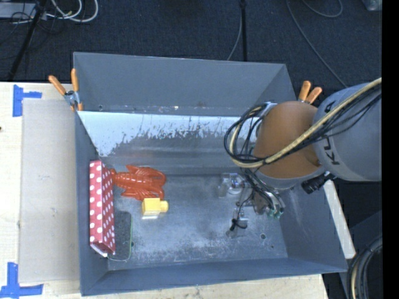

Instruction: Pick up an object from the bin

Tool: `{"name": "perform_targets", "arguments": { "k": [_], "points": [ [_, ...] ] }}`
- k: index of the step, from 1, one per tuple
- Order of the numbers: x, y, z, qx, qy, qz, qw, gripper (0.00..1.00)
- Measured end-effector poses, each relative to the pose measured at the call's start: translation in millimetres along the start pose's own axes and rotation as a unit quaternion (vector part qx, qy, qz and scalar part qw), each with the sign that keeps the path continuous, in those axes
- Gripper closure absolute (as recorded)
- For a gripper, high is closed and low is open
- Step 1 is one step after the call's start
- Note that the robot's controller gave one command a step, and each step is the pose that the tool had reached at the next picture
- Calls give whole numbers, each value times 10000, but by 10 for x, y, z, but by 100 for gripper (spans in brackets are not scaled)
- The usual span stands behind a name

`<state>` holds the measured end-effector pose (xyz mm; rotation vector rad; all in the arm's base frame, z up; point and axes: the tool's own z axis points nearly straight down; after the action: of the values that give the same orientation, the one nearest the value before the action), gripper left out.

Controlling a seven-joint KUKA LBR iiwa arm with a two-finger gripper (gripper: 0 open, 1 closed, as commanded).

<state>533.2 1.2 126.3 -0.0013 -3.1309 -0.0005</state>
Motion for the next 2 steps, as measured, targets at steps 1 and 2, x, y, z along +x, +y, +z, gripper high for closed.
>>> {"name": "perform_targets", "arguments": {
  "k": [1, 2],
  "points": [
    [-16, 0, -44, 0, -38, 0, 10000, 0],
    [-500, 168, 257, 1, -61, 241, 9997, 0]
  ]
}}
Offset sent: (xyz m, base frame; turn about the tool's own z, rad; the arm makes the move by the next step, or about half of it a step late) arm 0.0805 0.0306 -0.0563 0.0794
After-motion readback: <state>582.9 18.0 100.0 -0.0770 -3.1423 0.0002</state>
